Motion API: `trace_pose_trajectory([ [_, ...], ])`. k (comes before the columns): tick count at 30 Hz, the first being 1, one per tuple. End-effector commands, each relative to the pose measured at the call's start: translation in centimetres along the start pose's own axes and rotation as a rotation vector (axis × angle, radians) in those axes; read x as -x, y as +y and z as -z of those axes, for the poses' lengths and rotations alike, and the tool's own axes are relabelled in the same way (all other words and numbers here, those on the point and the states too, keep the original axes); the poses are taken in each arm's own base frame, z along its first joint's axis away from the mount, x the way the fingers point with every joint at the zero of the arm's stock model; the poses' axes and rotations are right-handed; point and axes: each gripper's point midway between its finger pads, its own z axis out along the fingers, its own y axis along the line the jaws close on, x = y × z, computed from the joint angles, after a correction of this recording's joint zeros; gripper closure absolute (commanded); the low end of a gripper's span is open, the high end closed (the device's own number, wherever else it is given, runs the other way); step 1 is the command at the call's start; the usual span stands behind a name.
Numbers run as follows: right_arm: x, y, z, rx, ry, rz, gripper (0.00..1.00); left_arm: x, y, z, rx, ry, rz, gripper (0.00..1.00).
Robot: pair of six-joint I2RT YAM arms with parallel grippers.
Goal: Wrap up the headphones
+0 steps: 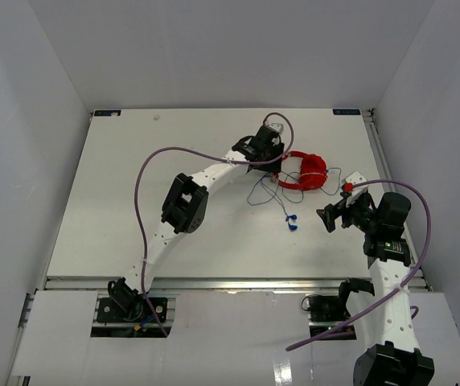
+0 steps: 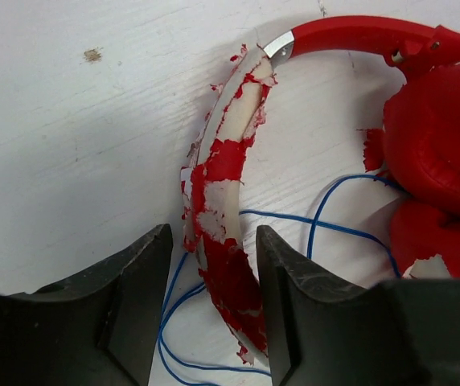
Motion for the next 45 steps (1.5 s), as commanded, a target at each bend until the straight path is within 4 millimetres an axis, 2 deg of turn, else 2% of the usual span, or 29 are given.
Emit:
trace_pose_trajectory([
  [1,2.5,-0.8,0.4,-0.025,-0.051,0.035,0.04,-2.6,0.1,-0.7,0.107,0.024,-0.161,0.45],
  [5,2.5,-0.9,0.4,-0.028,-0.048,0.033,0.04,-3.2,0.7,-1.4,0.171,0.012,-0.196,0.56],
  [10,2.0,-1.2,0.3,-0.047,-0.035,0.033,0.03,-2.2,0.4,-1.6,0.175,-0.025,-0.167,0.71],
  [14,1.6,-1.5,0.3,-0.059,-0.024,0.027,0.04,0.6,-1.3,-0.4,0.122,-0.099,-0.121,1.00],
  [17,1.3,-1.7,0.4,-0.068,-0.020,0.020,0.04,3.2,-1.9,1.3,0.093,-0.154,-0.075,1.00],
  [20,1.4,-1.9,0.7,-0.071,-0.030,0.012,0.03,7.1,-1.8,5.2,0.082,-0.233,0.000,1.00],
  [21,1.5,-1.9,0.9,-0.072,-0.037,0.012,0.04,8.2,-1.3,6.6,0.087,-0.256,0.025,1.00],
  [22,1.6,-1.9,1.0,-0.070,-0.044,0.013,0.04,8.1,0.1,7.3,0.107,-0.260,0.045,1.00],
  [23,1.7,-1.8,1.1,-0.065,-0.052,0.015,0.03,10.4,0.1,9.8,0.103,-0.313,0.067,1.00],
  [24,1.9,-1.5,1.2,-0.052,-0.064,0.020,0.03,10.2,1.5,11.4,0.124,-0.338,0.086,1.00],
  [26,2.4,-0.6,1.4,-0.008,-0.097,0.057,0.03,11.2,2.8,15.7,0.142,-0.422,0.094,1.00],
  [27,3.0,0.6,1.6,0.046,-0.132,0.080,0.03,11.8,4.0,17.9,0.174,-0.467,0.092,1.00],
  [28,3.3,1.2,1.7,0.073,-0.148,0.096,0.02,11.9,4.3,21.1,0.174,-0.520,0.094,1.00],
  [31,4.5,4.3,2.2,0.233,-0.238,0.163,0.02,11.5,6.1,26.2,0.220,-0.607,0.071,1.00],
  [33,4.5,7.0,2.9,0.381,-0.287,0.198,0.02,11.6,6.6,32.2,0.212,-0.724,0.064,1.00],
  [35,4.7,8.8,3.4,0.486,-0.347,0.229,0.02,9.2,7.7,33.5,0.227,-0.729,0.046,1.00],
  [37,5.6,8.9,3.5,0.520,-0.395,0.310,0.03,8.1,7.7,37.8,0.194,-0.792,0.035,1.00],
  [38,6.1,8.7,3.4,0.522,-0.398,0.329,0.03,7.7,7.7,38.9,0.185,-0.808,0.031,1.00],
  [39,6.6,8.5,3.3,0.529,-0.402,0.336,0.03,6.8,8.1,38.4,0.192,-0.788,0.028,1.00],
  [41,8.2,8.5,2.4,0.586,-0.395,0.335,0.05,6.2,8.6,41.9,0.185,-0.851,0.066,1.00],
  [42,9.1,8.7,2.2,0.613,-0.395,0.338,0.07,5.8,8.8,42.8,0.188,-0.866,0.083,1.00],
  [45,10.9,10.9,1.2,0.709,-0.378,0.365,0.10,5.2,9.5,44.5,0.196,-0.888,0.151,1.00],
])
